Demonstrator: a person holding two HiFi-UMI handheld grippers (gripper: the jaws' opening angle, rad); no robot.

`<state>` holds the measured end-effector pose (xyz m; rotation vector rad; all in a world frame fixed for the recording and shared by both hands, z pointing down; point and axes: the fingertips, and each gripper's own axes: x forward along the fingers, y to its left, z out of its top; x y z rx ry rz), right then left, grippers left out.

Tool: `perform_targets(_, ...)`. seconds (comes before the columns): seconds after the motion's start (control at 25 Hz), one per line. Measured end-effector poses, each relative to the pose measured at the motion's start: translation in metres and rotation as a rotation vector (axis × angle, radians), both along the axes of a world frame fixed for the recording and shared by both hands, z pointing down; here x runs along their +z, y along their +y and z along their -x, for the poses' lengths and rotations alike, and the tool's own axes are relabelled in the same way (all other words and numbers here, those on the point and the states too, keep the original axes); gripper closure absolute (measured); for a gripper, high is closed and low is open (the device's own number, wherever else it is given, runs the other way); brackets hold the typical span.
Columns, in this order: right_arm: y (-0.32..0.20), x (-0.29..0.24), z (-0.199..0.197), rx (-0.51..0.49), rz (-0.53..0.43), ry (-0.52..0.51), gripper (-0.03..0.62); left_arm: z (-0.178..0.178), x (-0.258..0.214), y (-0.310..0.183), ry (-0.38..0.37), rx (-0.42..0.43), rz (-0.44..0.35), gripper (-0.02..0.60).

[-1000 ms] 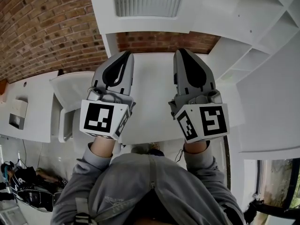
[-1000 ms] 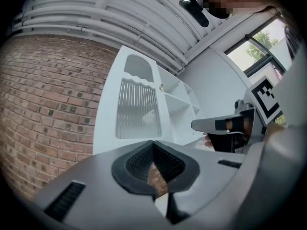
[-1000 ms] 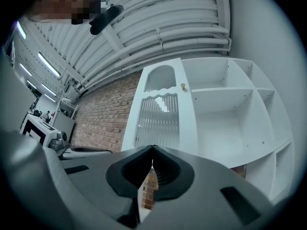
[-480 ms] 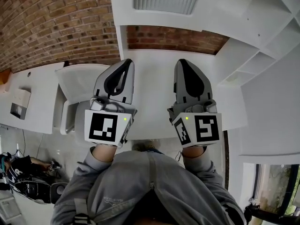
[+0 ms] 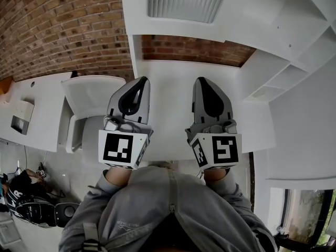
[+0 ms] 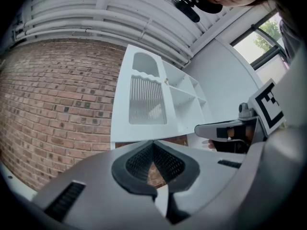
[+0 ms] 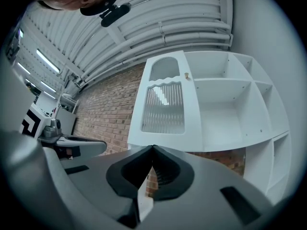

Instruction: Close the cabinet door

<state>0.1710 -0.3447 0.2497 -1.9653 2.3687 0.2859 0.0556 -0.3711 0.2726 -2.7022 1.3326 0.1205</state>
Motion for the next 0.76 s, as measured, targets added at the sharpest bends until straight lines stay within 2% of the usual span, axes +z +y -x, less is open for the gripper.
perform_targets(0.76,-0.008,0.01,-0.016,-0.019,0.019,-0.011,0.569,-0.005,0.005,-0.007,-0.007,-0.033,0.006,0.575)
